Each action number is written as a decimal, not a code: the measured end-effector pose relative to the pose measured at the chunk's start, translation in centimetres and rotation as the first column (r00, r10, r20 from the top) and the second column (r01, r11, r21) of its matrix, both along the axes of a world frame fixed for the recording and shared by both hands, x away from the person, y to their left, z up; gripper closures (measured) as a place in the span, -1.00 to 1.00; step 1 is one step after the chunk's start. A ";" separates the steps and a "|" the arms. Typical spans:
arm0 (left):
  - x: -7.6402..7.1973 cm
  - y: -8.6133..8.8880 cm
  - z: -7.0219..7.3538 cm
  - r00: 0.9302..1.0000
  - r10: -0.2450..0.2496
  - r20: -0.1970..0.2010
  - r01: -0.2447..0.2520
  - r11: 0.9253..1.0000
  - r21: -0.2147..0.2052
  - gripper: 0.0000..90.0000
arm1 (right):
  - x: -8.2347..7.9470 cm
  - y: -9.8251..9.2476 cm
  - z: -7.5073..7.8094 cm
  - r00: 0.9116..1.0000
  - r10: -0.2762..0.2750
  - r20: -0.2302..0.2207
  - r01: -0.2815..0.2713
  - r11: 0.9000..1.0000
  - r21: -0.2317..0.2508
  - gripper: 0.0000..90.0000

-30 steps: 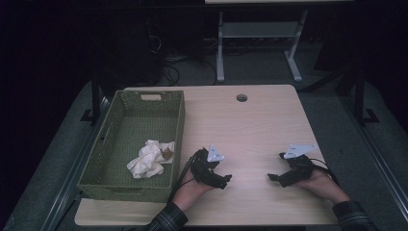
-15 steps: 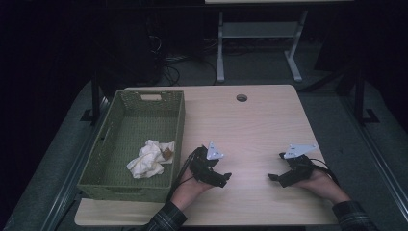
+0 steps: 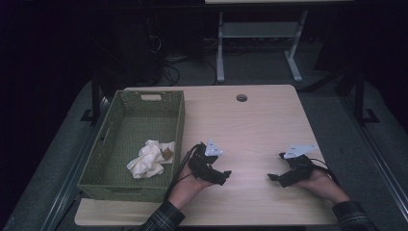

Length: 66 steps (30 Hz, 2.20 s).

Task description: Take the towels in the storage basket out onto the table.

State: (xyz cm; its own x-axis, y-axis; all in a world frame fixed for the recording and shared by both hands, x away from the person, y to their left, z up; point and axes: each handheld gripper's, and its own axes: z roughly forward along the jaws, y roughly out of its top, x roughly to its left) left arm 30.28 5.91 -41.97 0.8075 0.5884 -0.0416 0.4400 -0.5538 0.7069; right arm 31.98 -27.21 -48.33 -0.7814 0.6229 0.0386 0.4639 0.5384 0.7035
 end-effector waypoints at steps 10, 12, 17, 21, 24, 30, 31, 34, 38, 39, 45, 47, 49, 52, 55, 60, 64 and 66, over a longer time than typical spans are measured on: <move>0.4 0.0 1.1 1.000 -0.020 -0.016 0.019 1.000 -0.019 -0.70 | 0.0 0.0 0.0 1.000 0.000 0.000 0.000 1.000 0.000 -0.96; 0.4 0.0 1.2 1.000 -0.016 -0.014 0.016 1.000 -0.026 -0.70 | 0.0 0.0 0.0 1.000 0.000 0.000 0.000 1.000 0.000 -0.96; 0.6 0.0 1.7 0.999 -0.044 -0.028 0.043 0.998 -0.034 -0.70 | 0.0 0.0 0.0 1.000 0.000 0.000 0.000 1.000 0.000 -0.96; 0.7 -0.1 2.1 0.998 -0.055 -0.031 0.054 0.998 -0.039 -0.70 | 0.0 0.0 0.0 1.000 -0.001 0.000 0.001 1.000 0.000 -0.96; 1.0 0.0 2.6 0.998 -0.055 -0.027 0.053 0.997 -0.048 -0.70 | 0.0 0.0 0.0 1.000 0.000 0.000 0.000 1.000 0.000 -0.96; 1.4 0.2 3.4 0.998 -0.064 -0.020 0.063 0.996 -0.066 -0.70 | 0.0 0.0 0.0 1.000 0.000 0.000 0.000 1.000 0.001 -0.96; 1.5 0.2 3.5 0.998 -0.065 -0.018 0.064 0.996 -0.068 -0.70 | 0.0 0.0 0.0 1.000 0.000 0.000 0.000 1.000 0.000 -0.96; 1.7 0.5 4.1 0.998 -0.069 -0.008 0.069 0.995 -0.068 -0.70 | 0.0 0.0 0.0 1.000 -0.001 -0.001 0.001 1.000 0.000 -0.96; 2.3 1.1 4.9 0.998 -0.062 -0.010 0.061 0.995 -0.081 -0.70 | 0.0 0.0 0.0 1.000 -0.001 -0.001 0.001 1.000 0.000 -0.96; 2.3 1.2 4.9 0.998 -0.063 -0.007 0.062 0.995 -0.079 -0.70 | 0.0 0.0 0.0 1.000 -0.001 -0.001 0.001 1.000 0.000 -0.96; 3.0 2.3 5.8 0.998 -0.057 -0.011 0.056 0.995 -0.087 -0.70 | -0.1 0.0 0.0 1.000 -0.002 0.001 0.002 1.000 0.001 -0.96; 3.2 2.7 6.1 0.999 -0.052 -0.002 0.052 0.995 -0.088 -0.70 | 0.0 0.0 0.0 1.000 -0.002 0.001 0.002 1.000 0.001 -0.96; 3.2 2.9 6.3 0.999 -0.053 -0.004 0.053 0.994 -0.094 -0.70 | -0.1 0.0 0.0 1.000 -0.002 0.001 0.002 1.000 0.001 -0.96; 3.2 3.4 6.7 0.998 -0.057 0.005 0.057 0.994 -0.092 -0.70 | -0.1 0.0 0.0 1.000 0.001 0.001 -0.001 1.000 0.000 -0.96; 3.3 4.0 7.0 0.998 -0.062 0.009 0.062 0.995 -0.083 -0.70 | -0.1 0.0 0.0 1.000 0.001 0.001 -0.001 1.000 0.000 -0.96; 3.4 4.9 7.5 0.998 -0.057 0.019 0.059 0.995 -0.086 -0.70 | 0.0 0.0 0.0 1.000 0.002 -0.001 -0.002 1.000 -0.002 -0.96; 3.5 5.8 7.7 0.999 -0.030 0.029 0.032 0.996 -0.079 -0.70 | 0.0 0.0 0.0 1.000 0.002 -0.001 -0.002 1.000 -0.002 -0.96; 3.6 6.3 7.8 0.999 -0.020 0.028 0.022 0.997 -0.077 -0.70 | 0.0 0.0 0.0 1.000 0.002 -0.001 -0.002 1.000 -0.002 -0.96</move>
State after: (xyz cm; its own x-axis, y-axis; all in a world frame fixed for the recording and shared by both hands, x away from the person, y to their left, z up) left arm 33.89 12.18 -34.15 0.8212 0.5670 -0.0643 0.4089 -0.5060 0.7594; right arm 32.01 -27.17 -48.31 -0.7827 0.6212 0.0381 0.4634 0.5408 0.7020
